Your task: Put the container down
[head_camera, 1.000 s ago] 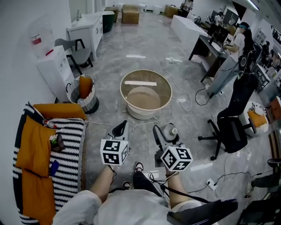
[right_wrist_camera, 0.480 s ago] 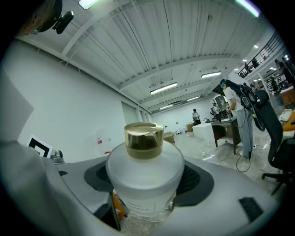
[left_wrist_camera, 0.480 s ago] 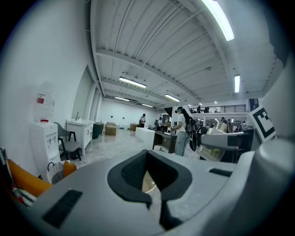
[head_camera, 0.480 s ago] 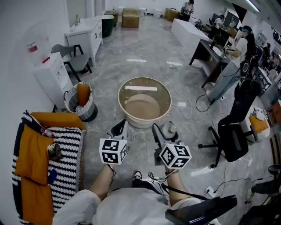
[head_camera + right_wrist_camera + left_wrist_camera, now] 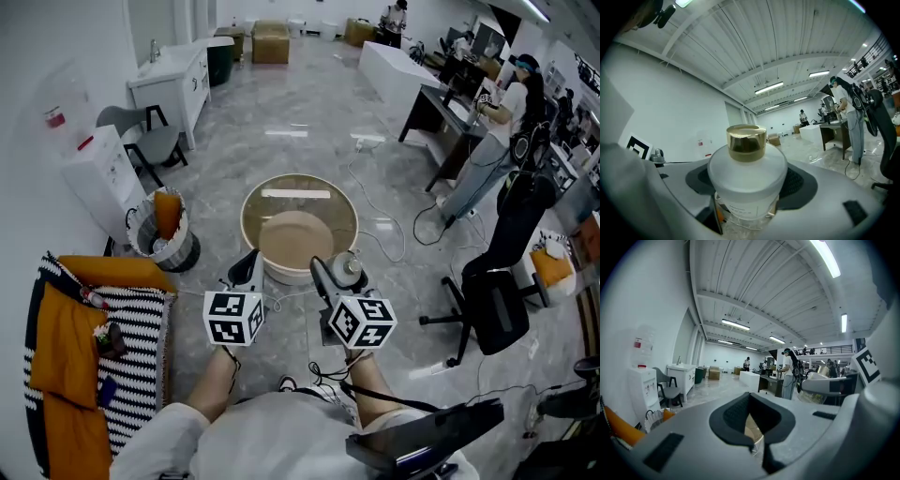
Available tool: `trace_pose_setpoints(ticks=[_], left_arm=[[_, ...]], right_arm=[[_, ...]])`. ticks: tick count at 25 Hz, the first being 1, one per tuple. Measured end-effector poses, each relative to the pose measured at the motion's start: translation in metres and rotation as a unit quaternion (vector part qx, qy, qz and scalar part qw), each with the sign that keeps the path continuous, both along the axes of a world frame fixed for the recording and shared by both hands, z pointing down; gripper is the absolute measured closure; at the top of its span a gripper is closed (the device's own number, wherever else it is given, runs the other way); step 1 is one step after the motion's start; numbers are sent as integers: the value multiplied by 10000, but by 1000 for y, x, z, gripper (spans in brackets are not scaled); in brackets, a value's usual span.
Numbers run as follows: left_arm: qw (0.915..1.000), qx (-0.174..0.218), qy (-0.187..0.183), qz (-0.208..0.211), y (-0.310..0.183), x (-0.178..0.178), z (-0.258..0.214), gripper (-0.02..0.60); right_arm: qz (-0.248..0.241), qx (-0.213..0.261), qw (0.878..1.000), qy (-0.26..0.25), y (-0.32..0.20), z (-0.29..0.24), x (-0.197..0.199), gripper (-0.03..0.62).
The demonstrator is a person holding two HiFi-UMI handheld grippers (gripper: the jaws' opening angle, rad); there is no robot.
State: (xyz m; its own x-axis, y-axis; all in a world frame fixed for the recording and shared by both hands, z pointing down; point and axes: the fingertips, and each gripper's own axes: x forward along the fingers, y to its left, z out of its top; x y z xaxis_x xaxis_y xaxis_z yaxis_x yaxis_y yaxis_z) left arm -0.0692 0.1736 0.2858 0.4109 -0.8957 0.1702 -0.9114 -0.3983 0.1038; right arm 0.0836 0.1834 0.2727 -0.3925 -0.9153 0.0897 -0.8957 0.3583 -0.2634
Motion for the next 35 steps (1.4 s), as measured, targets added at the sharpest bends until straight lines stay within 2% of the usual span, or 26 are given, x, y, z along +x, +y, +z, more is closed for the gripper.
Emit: trace_pose_setpoints(ticks=[15,24,29,35], left_arm=[[9999,-13,45,-128,-71,23,6,575],[9997,-189,42,-116,-98,19,23,575],[9995,-318,68,24,-147,12,43,575],[9996,-237,43,165,-232,-1,33,575]], right_arm=[[-206,-96,9997,93,-68,14,23,247],[-247,-306,9992,118,-101,30,17,247],[-162,-443,9988,126,-144,50,6,247],[-25,-350,9994,51,-221,48,-3,247]])
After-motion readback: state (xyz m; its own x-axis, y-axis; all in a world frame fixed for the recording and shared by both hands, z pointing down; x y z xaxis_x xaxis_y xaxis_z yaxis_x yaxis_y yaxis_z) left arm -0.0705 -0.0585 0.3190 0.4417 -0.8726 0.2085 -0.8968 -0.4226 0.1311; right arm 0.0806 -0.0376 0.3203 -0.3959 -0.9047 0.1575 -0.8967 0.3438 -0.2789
